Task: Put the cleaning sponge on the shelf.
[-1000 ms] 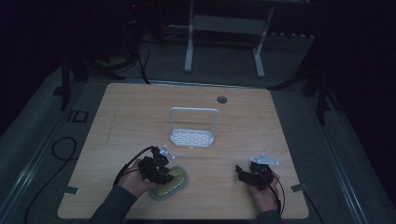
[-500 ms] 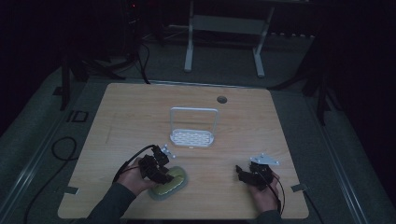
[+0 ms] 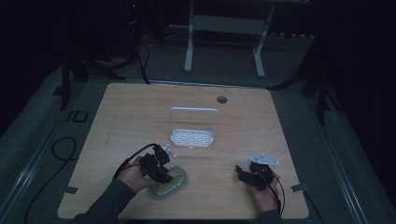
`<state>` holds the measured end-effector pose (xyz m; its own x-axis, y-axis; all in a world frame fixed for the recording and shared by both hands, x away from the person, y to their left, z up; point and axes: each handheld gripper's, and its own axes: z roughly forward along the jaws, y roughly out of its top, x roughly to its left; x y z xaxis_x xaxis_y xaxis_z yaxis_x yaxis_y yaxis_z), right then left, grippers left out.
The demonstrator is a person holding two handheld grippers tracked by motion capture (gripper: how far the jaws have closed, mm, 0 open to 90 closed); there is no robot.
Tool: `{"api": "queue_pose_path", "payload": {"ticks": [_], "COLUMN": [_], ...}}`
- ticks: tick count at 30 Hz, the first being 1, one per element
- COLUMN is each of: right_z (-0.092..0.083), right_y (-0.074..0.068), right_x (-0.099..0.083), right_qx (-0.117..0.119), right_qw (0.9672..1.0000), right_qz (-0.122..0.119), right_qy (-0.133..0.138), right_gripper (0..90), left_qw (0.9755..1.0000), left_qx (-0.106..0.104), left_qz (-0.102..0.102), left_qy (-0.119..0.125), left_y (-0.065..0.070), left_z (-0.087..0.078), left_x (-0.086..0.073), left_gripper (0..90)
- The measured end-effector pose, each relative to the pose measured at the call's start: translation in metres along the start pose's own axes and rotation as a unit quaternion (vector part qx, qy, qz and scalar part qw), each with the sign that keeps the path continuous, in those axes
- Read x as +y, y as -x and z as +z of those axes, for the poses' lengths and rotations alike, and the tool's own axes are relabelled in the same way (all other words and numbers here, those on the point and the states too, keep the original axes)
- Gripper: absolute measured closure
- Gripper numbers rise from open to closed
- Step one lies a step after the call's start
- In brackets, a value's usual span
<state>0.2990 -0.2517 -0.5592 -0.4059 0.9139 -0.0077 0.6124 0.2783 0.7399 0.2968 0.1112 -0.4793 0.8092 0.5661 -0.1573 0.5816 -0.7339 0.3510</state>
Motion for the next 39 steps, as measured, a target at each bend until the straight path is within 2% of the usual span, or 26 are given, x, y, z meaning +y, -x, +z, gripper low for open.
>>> {"api": "queue_pose_path", "payload": {"ticks": [12, 17, 24, 39], "right_z": [0.000, 0.000, 0.000, 0.000], "right_y": [0.000, 0.000, 0.000, 0.000], "right_x": [0.000, 0.000, 0.000, 0.000], "right_qx": [0.000, 0.000, 0.000, 0.000], "right_qw": [1.0000, 1.0000, 1.0000, 1.0000], "right_qz": [0.000, 0.000, 0.001, 0.000], "right_qy": [0.000, 0.000, 0.000, 0.000], "right_gripper": [29.4, 29.4, 29.4, 29.4], "left_qw": [0.9997, 0.9990, 0.9981, 0.9944], "left_qx": [-0.015, -0.020, -0.023, -0.032], "left_qz": [0.006, 0.007, 0.004, 0.010], "left_qy": [-0.018, -0.040, -0.056, -0.100], "left_y": [-0.001, -0.001, -0.002, -0.003], "left_z": [-0.003, -0.002, 0.001, 0.006], "left_x": [0.010, 0.016, 0.020, 0.024], "left_gripper": [64.4, 64.2, 61.5, 62.9]}}
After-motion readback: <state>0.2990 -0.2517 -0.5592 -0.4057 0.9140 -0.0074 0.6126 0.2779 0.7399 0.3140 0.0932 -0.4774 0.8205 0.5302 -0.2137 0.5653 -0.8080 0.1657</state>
